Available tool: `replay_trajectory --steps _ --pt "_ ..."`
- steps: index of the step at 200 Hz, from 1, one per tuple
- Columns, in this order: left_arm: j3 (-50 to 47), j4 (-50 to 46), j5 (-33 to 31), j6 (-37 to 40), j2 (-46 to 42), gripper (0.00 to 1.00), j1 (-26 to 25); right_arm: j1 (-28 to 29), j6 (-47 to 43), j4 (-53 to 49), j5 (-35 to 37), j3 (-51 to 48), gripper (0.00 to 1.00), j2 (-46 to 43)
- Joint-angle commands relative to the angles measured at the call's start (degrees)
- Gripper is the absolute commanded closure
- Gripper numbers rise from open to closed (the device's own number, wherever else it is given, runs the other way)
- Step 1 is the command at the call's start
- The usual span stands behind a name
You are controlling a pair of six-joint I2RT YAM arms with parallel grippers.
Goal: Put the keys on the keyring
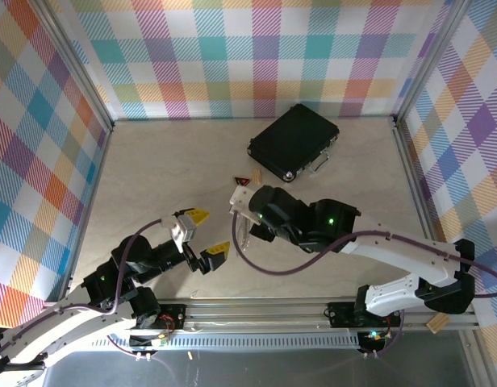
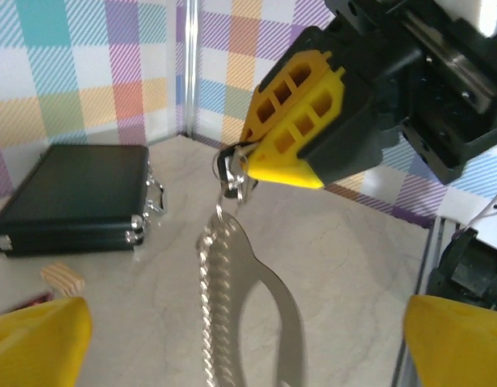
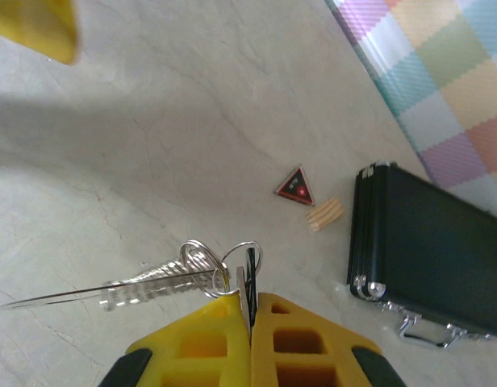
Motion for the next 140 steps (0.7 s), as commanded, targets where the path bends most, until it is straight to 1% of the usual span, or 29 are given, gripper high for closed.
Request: replay_trajectory --steps 1,18,40,61,90,101,128,131,140 --pt "-0.1 -0.7 -2.9 -2.4 -1.4 0.00 -0.4 -3.0 2.8 0.2 -4.6 -0.5 1.00 -0.5" --pt "-1.3 -0.2 -4.4 -3.5 -2.1 0.00 -0.4 -5.7 3.0 0.5 -6.5 -0.7 1.00 0.5" --pt "-2.8 -0.2 -6.2 -4.5 -3.0 0.00 -0.4 -9.9 3.6 1.2 -11.0 -0.6 1.00 2.5" --pt "-3.6 -1.3 -8.7 -6.0 -3.5 0.00 -0.4 -12.6 3.0 1.7 -11.9 1.1 1.00 5.3" --pt "-3.8 -3.5 -9.4 -7.6 -4.2 0.00 -0.4 -14.5 3.1 3.5 -16.5 2.7 1.00 7.8" --pt "-3.7 -5.2 -10.7 -8.3 -4.9 0.00 -0.4 -15.1 2.9 3.9 -18.0 3.4 1.00 8.7" --pt "-3.8 -8.2 -15.3 -10.0 -7.4 0.00 -0.5 -16.1 2.5 4.2 -19.1 5.2 1.00 12.1" --pt "-3.9 -9.8 -15.6 -10.1 -7.8 0.00 -0.4 -16.2 2.5 4.3 -19.4 5.3 1.00 12.4" --pt "-4.3 -10.5 -16.0 -10.0 -8.8 0.00 -0.4 -16.7 2.4 4.5 -20.0 5.6 1.00 13.5"
